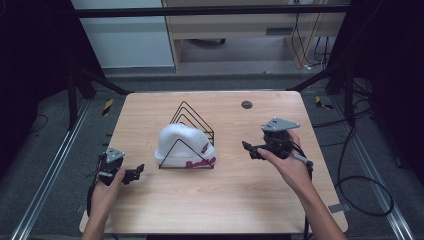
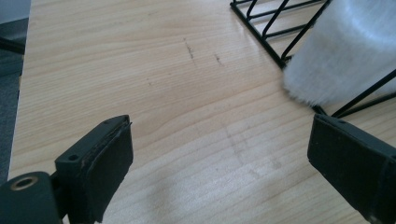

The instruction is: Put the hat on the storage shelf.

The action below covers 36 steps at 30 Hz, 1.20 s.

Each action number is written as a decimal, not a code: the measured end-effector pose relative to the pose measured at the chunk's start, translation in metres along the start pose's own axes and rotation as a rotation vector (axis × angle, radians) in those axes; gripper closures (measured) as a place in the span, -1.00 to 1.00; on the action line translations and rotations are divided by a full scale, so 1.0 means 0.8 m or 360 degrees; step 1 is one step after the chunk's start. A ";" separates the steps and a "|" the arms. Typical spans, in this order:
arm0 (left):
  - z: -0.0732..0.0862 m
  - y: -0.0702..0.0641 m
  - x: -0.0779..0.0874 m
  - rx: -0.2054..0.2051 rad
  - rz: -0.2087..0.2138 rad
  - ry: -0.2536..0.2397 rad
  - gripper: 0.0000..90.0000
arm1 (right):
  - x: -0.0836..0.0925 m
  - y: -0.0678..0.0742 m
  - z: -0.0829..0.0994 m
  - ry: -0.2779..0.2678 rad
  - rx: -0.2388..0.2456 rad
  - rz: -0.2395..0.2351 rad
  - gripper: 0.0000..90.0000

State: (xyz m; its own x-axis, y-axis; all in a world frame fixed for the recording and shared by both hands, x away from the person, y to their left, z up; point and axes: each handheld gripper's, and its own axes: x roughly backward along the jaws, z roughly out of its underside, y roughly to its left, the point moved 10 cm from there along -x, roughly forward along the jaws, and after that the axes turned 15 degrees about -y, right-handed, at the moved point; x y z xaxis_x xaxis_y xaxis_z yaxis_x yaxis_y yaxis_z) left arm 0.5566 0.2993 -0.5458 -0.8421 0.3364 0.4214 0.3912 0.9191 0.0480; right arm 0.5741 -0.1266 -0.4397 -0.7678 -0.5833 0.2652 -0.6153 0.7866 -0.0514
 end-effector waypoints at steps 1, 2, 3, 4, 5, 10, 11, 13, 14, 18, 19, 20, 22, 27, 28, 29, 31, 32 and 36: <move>0.001 -0.002 0.001 -0.0004 0.0002 0.0005 -0.86 | 0.004 -0.003 0.009 0.0012 -0.0011 0.0012 -0.75; 0.002 -0.004 0.002 -0.0016 0.0010 0.0008 -0.86 | 0.012 -0.010 0.028 0.0045 -0.0030 0.0029 -0.75; 0.003 -0.005 0.003 -0.0023 0.0015 0.0021 -0.86 | 0.012 -0.010 0.028 0.0045 -0.0030 0.0029 -0.75; 0.005 -0.006 0.003 -0.0032 0.0018 0.0033 -0.87 | 0.016 -0.014 0.037 0.0061 -0.0038 0.0041 -0.74; 0.006 -0.007 0.003 -0.0039 0.0021 0.0039 -0.87 | 0.020 -0.017 0.048 0.0082 -0.0050 0.0055 -0.74; 0.012 -0.003 -0.001 -0.0037 0.0012 0.0065 -0.87 | 0.037 -0.035 0.097 0.0160 -0.0109 0.0110 -0.74; 0.013 -0.002 -0.002 -0.0029 0.0005 0.0068 -0.87 | 0.040 -0.038 0.108 0.0186 -0.0130 0.0116 -0.75; 0.014 -0.001 -0.004 -0.0024 0.0002 0.0068 -0.87 | 0.044 -0.044 0.127 0.0219 -0.0146 0.0133 -0.75; 0.015 -0.001 -0.005 -0.0024 0.0002 0.0074 -0.87 | 0.046 -0.047 0.135 0.0232 -0.0161 0.0145 -0.75; 0.021 -0.001 -0.010 -0.0033 0.0000 0.0091 -0.87 | 0.053 -0.058 0.163 0.0284 -0.0227 0.0198 -0.74; 0.022 -0.001 -0.012 -0.0031 -0.0002 0.0093 -0.87 | 0.055 -0.061 0.173 0.0299 -0.0258 0.0216 -0.73; 0.025 -0.001 -0.013 -0.0029 -0.0004 0.0108 -0.87 | 0.055 -0.061 0.173 0.0299 -0.0258 0.0216 -0.73; 0.030 -0.002 -0.016 -0.0034 0.0000 0.0117 -0.87 | 0.057 -0.063 0.184 0.0319 -0.0276 0.0228 -0.74; 0.033 0.000 -0.018 0.0025 0.0009 0.0103 -0.90 | 0.060 -0.067 0.198 0.0309 -0.0281 0.0288 -0.75; 0.033 0.000 -0.018 0.0034 0.0008 0.0107 -0.90 | 0.060 -0.067 0.198 0.0309 -0.0281 0.0288 -0.75; 0.034 0.000 -0.019 0.0037 0.0008 0.0108 -0.91 | 0.060 -0.068 0.199 0.0310 -0.0265 0.0298 -0.76; 0.034 0.000 -0.019 0.0035 0.0008 0.0110 -0.91 | 0.060 -0.067 0.200 0.0324 -0.0230 0.0314 -0.76; 0.034 0.000 -0.019 0.0036 0.0004 0.0112 -0.92 | 0.059 -0.067 0.201 0.0332 -0.0213 0.0322 -0.76; 0.034 0.000 -0.019 0.0042 -0.0006 0.0117 -0.94 | 0.060 -0.066 0.201 0.0338 -0.0212 0.0354 -0.77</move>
State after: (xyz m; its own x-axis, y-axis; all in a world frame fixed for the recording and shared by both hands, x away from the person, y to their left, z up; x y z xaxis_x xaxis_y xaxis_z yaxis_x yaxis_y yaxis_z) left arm 0.5594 0.3002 -0.5771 -0.8137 0.3181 0.4864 0.3774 0.9257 0.0261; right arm 0.5413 -0.2289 -0.5794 -0.8177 -0.3498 0.4572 -0.3970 0.9178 -0.0079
